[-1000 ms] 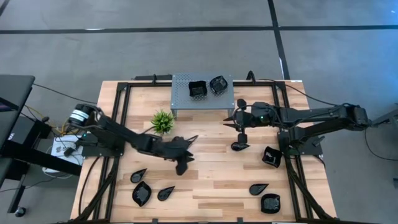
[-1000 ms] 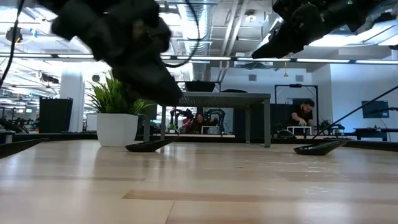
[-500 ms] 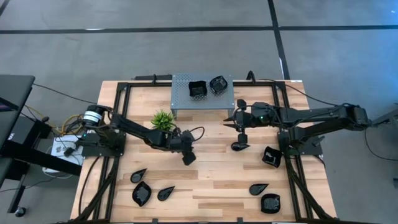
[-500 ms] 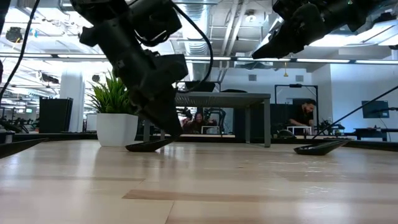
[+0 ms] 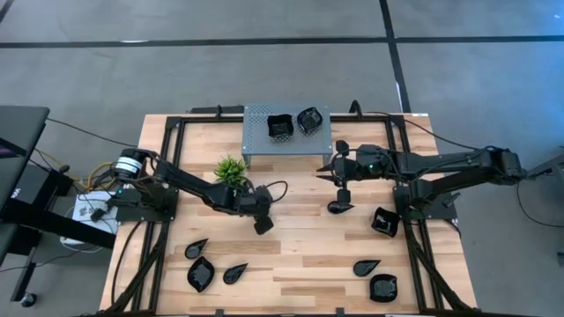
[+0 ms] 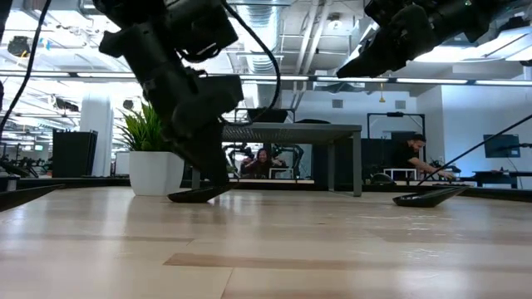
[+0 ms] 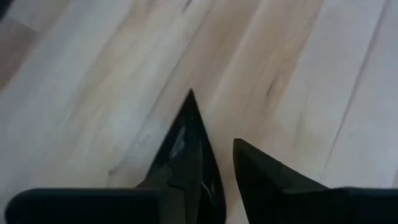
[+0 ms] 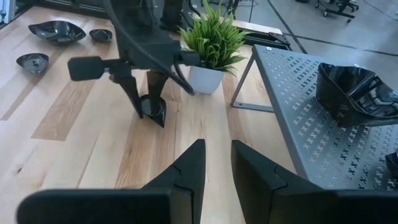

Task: Pick & Place Mini shaped plates
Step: Put the black drop-shaped plate on the shelf

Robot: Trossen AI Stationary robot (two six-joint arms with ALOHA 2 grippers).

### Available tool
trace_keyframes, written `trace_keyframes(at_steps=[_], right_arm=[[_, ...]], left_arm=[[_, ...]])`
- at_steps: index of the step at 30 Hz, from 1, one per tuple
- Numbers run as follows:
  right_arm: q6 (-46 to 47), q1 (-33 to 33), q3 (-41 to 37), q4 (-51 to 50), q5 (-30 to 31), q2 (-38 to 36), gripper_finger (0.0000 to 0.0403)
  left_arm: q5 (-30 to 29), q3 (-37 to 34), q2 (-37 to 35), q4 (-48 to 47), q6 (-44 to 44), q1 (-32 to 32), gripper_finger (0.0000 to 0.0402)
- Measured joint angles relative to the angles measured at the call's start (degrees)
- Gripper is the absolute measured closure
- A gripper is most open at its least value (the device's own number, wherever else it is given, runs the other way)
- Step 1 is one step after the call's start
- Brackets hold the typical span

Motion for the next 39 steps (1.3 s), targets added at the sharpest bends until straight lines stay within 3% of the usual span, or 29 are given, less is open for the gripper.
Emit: trace_keyframes(at_steps=[7, 12, 18, 24, 26, 31, 39], right_arm=[[0.0, 0.0, 0.0, 0.0, 0.0, 0.0, 0.0331], [0.0, 0.0, 0.0, 0.0, 0.0, 0.0, 0.0331], [0.0, 0.0, 0.0, 0.2, 0.0, 0.0, 0.0331], [0.0, 0.0, 0.0, 0.3, 0.0, 0.0, 0.0331], [0.0, 0.0, 0.0, 0.3, 0.0, 0.0, 0.0331], [0.0, 0.0, 0.0, 0.4, 0.0, 0.0, 0.0331], [0.0, 0.0, 0.0, 0.4, 0.0, 0.0, 0.0331]], left_arm=[[-1.3, 0.0, 0.6, 0.1, 0.1, 0.3, 0.0272], [-1.3, -0.4, 1.4, 0.3, -0.3, 0.3, 0.0274], [-2.8, -0.5, 2.0, 0.9, -1.1, 0.3, 0.0305], [-4.2, -0.5, 1.3, 1.1, -0.9, 0.3, 0.0387], [-4.2, -0.4, 0.7, 1.4, -0.7, -0.1, 0.0393], [-4.4, 1.3, -5.2, 1.8, 2.6, -1.5, 0.0397], [-13.6, 1.3, -19.2, 1.2, 11.5, -0.7, 0.0398]])
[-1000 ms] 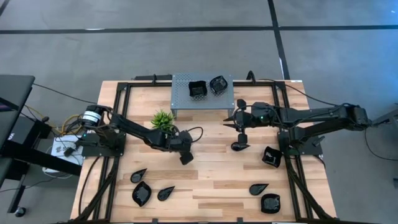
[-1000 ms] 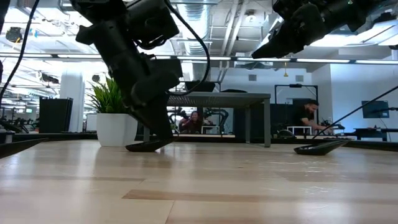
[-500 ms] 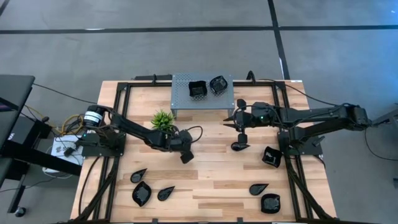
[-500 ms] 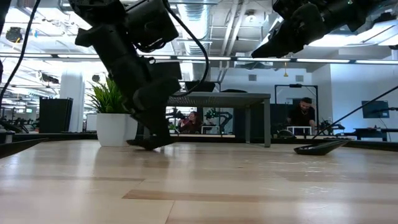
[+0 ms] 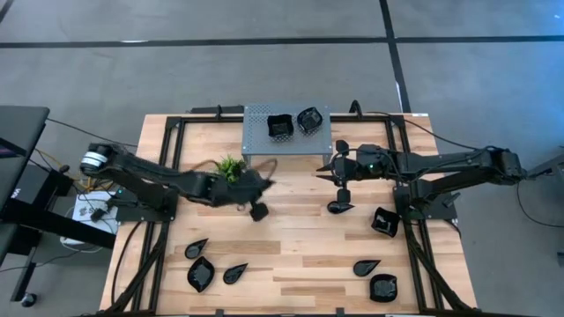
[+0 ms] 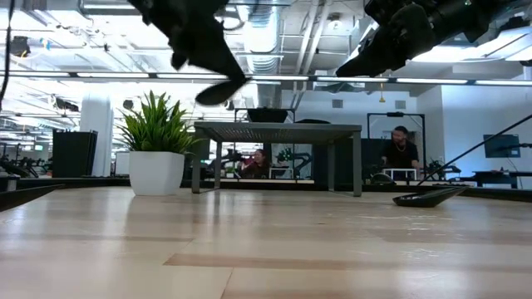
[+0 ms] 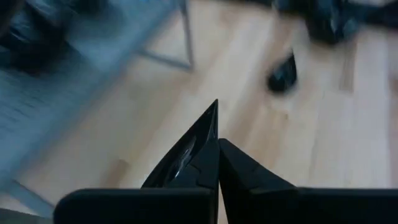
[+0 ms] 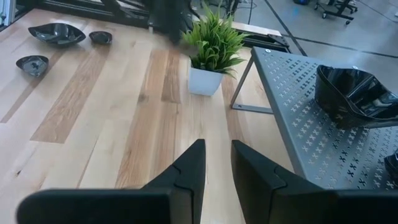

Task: Pick & Place Mini shaped plates
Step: Put the black drop-shaped plate on the shelf

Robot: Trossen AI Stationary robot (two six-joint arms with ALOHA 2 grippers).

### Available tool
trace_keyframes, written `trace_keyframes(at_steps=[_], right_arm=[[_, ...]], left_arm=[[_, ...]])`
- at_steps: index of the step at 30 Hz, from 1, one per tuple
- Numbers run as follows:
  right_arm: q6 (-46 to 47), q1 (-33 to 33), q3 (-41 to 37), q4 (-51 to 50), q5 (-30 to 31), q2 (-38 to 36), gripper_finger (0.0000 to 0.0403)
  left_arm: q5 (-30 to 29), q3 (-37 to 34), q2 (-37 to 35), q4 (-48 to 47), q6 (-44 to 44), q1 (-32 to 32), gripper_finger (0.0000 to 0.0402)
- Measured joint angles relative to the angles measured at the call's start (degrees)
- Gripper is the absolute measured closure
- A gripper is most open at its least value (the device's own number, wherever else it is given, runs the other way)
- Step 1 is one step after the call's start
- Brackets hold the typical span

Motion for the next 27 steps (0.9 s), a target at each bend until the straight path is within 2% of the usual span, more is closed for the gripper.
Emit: trace_keyframes(at_steps=[4, 9, 10, 12, 15, 19, 24, 27], right_arm=[[0.0, 0.0, 0.0, 0.2, 0.0, 0.0, 0.0331], [0.0, 0.0, 0.0, 0.4, 0.0, 0.0, 0.0331], [0.0, 0.0, 0.0, 0.4, 0.0, 0.0, 0.0331], [0.0, 0.0, 0.0, 0.4, 0.0, 0.0, 0.0331], [0.0, 0.0, 0.0, 0.4, 0.0, 0.0, 0.0331], [0.0, 0.0, 0.0, 0.4, 0.0, 0.0, 0.0331], [0.0, 0.0, 0.0, 0.4, 0.0, 0.0, 0.0331], [0.0, 0.0, 0.0, 0.4, 0.0, 0.0, 0.0331]], left_arm=[[-5.3, 0.0, -5.9, -0.2, 2.8, 5.1, 0.0398], [-5.1, 0.0, -9.5, 0.5, 4.8, 15.5, 0.0398], [-4.4, 0.0, -9.5, 0.7, 7.4, 17.7, 0.0398], [0.5, 0.0, -9.0, 0.5, 16.2, 21.3, 0.0398], [13.7, -0.2, -7.8, 0.3, 29.3, 24.7, 0.0398], [26.1, -0.2, -7.9, 0.2, 44.9, 28.6, 0.0398], [33.5, -0.2, -7.8, -2.1, 54.1, 34.3, 0.0398], [42.2, -0.2, -7.6, -3.7, 61.4, 38.4, 0.0398]])
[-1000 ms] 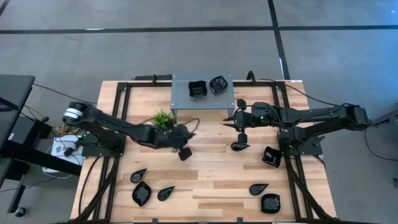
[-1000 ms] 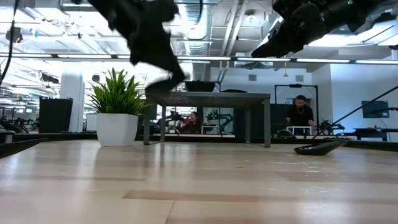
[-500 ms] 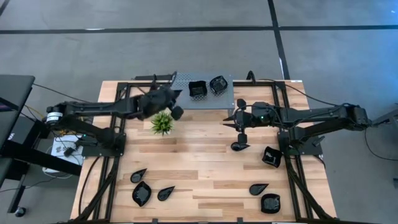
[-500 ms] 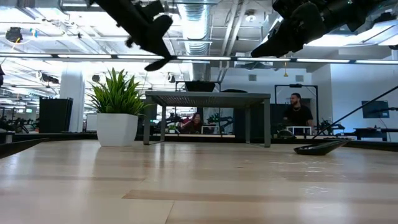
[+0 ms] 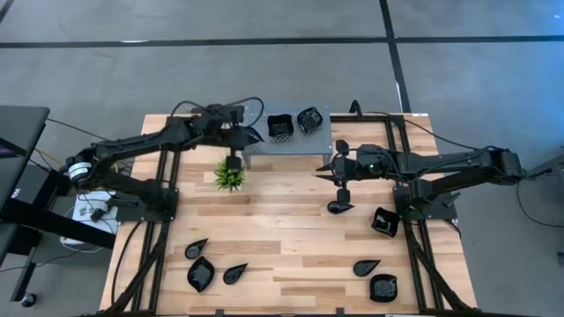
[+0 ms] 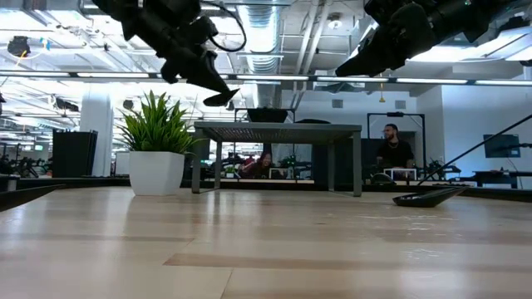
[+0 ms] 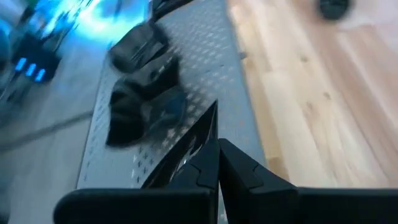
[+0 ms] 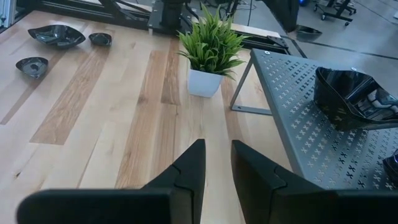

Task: Pick & Place Mini shaped plates
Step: Put the black drop-shaped plate on the shelf

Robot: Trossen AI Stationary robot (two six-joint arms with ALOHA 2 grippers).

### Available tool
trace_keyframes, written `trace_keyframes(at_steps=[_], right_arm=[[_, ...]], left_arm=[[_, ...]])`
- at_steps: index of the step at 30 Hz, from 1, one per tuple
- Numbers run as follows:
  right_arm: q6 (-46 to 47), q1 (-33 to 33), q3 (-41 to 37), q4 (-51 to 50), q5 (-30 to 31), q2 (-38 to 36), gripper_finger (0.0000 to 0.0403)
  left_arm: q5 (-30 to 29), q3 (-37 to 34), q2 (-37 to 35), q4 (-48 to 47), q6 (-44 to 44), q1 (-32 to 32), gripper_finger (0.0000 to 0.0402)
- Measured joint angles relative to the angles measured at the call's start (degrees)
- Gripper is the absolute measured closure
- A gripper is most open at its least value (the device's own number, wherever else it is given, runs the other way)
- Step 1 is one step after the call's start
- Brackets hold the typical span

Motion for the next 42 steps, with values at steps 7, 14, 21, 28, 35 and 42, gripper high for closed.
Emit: trace_keyframes(at_steps=[7, 14, 21, 28, 35, 42], right_arm=[[-1.6, 0.0, 0.0, 0.0, 0.0, 0.0, 0.0331], [-2.5, 0.0, 0.0, 0.0, 0.0, 0.0, 0.0331], [-2.6, 0.0, 0.0, 0.0, 0.0, 0.0, 0.0331], [-2.8, 0.0, 0.0, 0.0, 0.0, 0.0, 0.0331], [-3.0, 0.0, 0.0, 0.0, 0.0, 0.0, 0.0331], [-3.0, 0.0, 0.0, 0.0, 0.0, 0.0, 0.0331]], left_arm=[[5.0, -0.4, 0.7, 0.0, 5.0, 4.6, 0.0398], [4.7, -0.4, 5.6, 3.1, 4.3, 5.1, 0.0398], [1.1, -0.4, 7.7, 8.5, 6.1, 5.0, 0.0398], [1.0, -0.4, 7.8, 8.3, 4.4, 5.0, 0.0387], [1.0, -0.4, 7.8, 8.3, 4.2, 5.0, 0.0365], [0.8, -0.4, 6.7, 8.3, -0.7, 1.0, 0.0341]])
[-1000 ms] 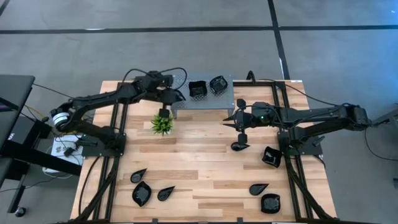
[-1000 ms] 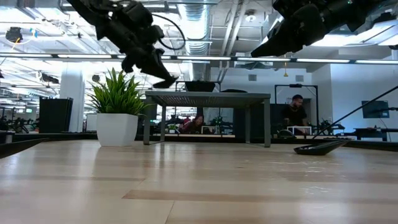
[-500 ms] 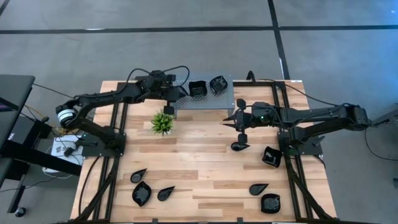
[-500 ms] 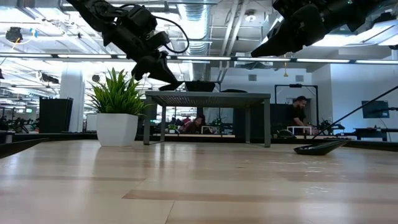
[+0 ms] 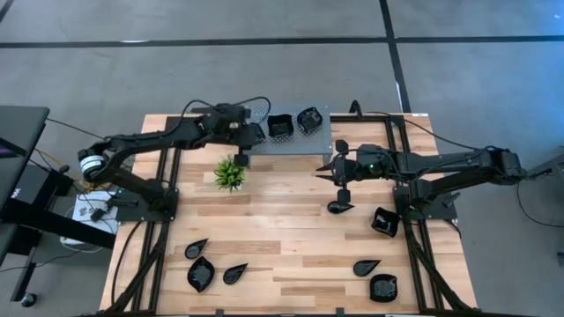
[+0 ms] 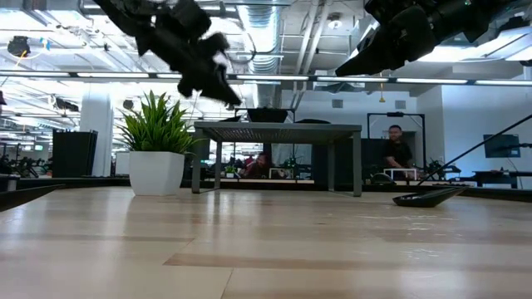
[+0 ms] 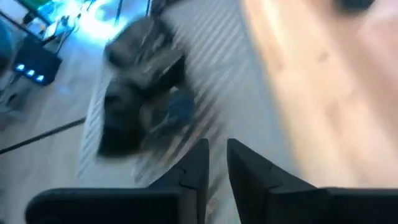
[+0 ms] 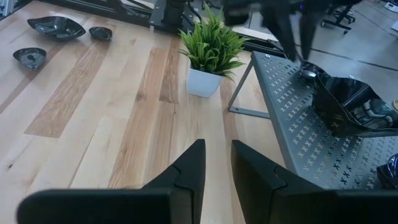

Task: Pick & Place Mini shaped plates
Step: Put the black drop-shaped plate on the shelf, then stack the black drop-shaped plate on top of the black drop-shaped plate on the shelf

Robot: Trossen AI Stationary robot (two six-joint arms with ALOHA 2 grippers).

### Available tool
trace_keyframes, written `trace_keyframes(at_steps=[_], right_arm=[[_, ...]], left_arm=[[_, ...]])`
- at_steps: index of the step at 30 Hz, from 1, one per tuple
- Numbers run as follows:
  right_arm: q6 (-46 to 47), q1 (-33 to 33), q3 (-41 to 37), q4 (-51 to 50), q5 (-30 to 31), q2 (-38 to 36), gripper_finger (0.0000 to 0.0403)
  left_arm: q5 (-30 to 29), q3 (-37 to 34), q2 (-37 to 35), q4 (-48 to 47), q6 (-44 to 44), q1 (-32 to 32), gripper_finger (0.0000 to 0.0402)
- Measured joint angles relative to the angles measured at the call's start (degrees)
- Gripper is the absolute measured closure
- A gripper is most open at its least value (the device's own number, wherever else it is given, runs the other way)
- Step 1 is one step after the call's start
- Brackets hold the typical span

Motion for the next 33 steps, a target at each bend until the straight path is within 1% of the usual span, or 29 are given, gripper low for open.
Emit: trace_keyframes(at_steps=[1, 4, 7, 9, 11, 13, 15, 19, 21, 24, 27, 30, 32, 33], right_arm=[[0.0, 0.0, 0.0, 0.0, 0.0, 0.0, 0.0331], [0.0, 0.0, 0.0, 0.0, 0.0, 0.0, 0.0331], [0.0, 0.0, 0.0, 0.0, 0.0, 0.0, 0.0331], [0.0, 0.0, 0.0, 0.0, 0.0, 0.0, 0.0331], [0.0, 0.0, 0.0, 0.0, 0.0, 0.0, 0.0331], [0.0, 0.0, 0.0, 0.0, 0.0, 0.0, 0.0331], [0.0, 0.0, 0.0, 0.0, 0.0, 0.0, 0.0331], [0.5, 0.0, 0.0, 0.0, 0.0, 0.0, 0.0331], [0.5, 0.0, 0.0, 0.0, 0.0, 0.0, 0.0331], [0.5, 0.0, 0.0, 0.0, 0.0, 0.0, 0.0331], [0.5, 0.0, 0.0, 0.1, 0.0, 0.0, 0.0331], [0.2, 0.0, 0.0, 0.1, 0.0, 0.0, 0.0331], [-0.2, 0.0, 0.0, 0.4, 0.0, 0.0, 0.0331], [-1.3, -0.1, 0.0, 0.7, 0.0, 0.0, 0.0331]], left_arm=[[0.0, 0.0, -0.8, 0.1, -1.9, -1.6, 0.0338], [0.2, 0.0, -3.4, 0.0, -11.8, -7.8, 0.033], [0.4, 0.0, -5.5, -0.7, -22.0, -16.0, 0.0328], [2.4, 0.0, -6.1, -0.9, -31.2, -22.0, 0.0329], [6.1, 0.0, -6.3, -0.8, -39.6, -27.8, 0.0331], [6.2, 0.0, -6.1, -1.0, -47.2, -34.3, 0.0334], [2.4, 0.0, -5.7, -1.3, -54.2, -40.7, 0.0336], [-11.1, -1.1, -4.5, -3.3, -65.8, -51.9, 0.0336], [-15.2, -2.5, -3.1, -4.0, -72.2, -56.1, 0.0334], [-16.6, -4.3, -0.1, -3.7, -80.7, -60.4, 0.0325], [-15.7, -5.1, 4.3, -3.7, -86.2, -61.3, 0.0311], [-11.4, -5.0, 8.4, -3.2, -90.1, -60.5, 0.0293], [-8.3, -5.0, 10.1, -3.3, -92.6, -60.2, 0.0284], [-7.6, -5.0, 10.7, -3.3, -94.2, -60.2, 0.0281]])
